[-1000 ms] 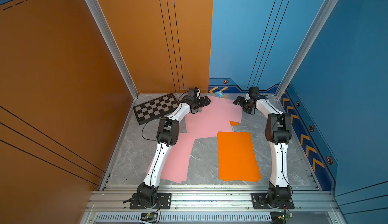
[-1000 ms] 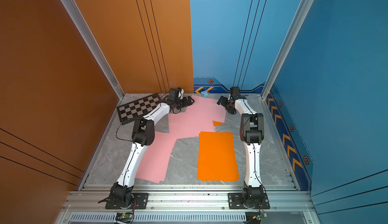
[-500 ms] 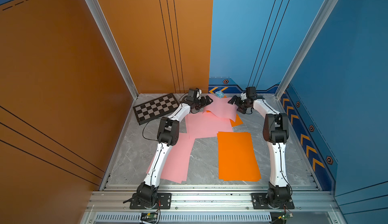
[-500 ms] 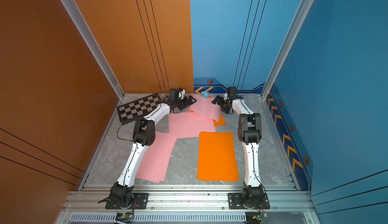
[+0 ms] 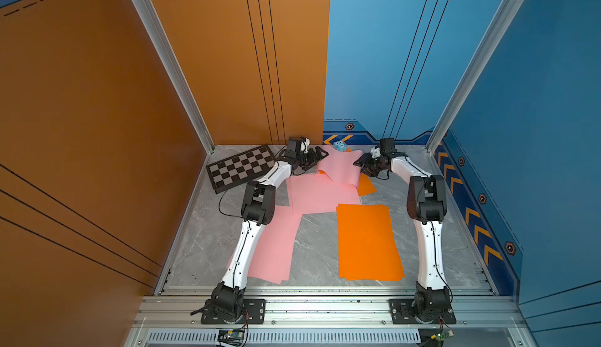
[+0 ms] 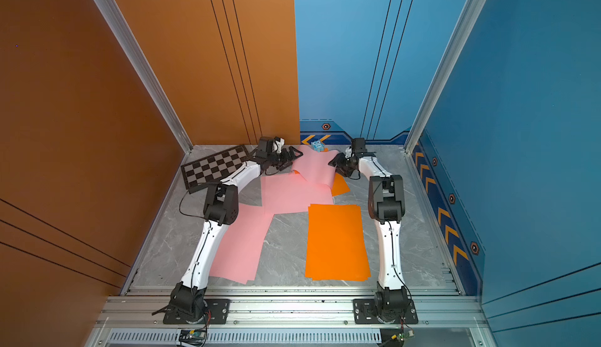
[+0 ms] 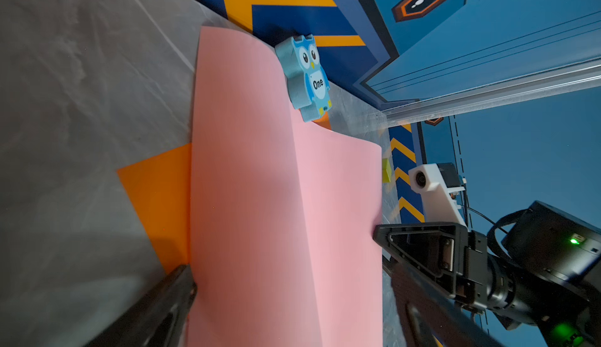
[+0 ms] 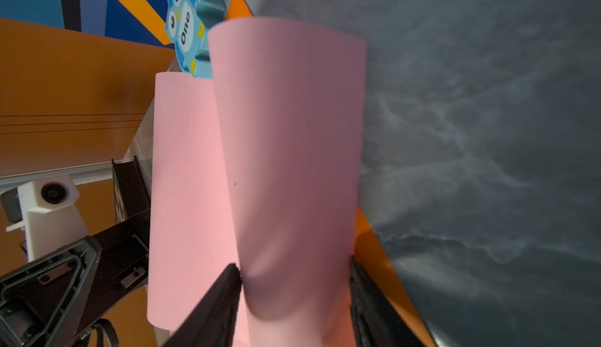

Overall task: Sort the scattered colored papers by color
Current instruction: Pick up the colored paper.

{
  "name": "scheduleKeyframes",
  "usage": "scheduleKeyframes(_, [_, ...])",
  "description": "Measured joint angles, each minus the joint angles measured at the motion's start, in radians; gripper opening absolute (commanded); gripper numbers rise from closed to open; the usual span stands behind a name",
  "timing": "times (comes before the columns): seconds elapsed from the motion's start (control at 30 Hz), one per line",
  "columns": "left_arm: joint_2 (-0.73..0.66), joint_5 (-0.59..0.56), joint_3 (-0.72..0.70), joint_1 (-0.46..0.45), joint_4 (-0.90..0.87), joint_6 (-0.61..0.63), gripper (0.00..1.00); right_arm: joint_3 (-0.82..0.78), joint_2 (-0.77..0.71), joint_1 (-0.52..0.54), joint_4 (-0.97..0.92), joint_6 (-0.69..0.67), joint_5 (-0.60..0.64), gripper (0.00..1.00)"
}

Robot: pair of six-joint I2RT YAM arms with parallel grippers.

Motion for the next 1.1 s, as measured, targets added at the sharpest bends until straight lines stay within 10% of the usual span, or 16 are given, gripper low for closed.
scheduleKeyframes(0.37, [-0.024, 0.037, -0.055, 0.009, 0.024, -0.032, 0.98, -0.005, -0.001, 0.0, 0.005, 0.029, -0.031, 0.21])
scheduleKeyframes(1.1, [-0.521, -0.002, -0.911, -0.047, 0.319, -0.552, 0.98, -0.282, -0.204, 0.015, 0.438, 0.291, -0.126, 0.18])
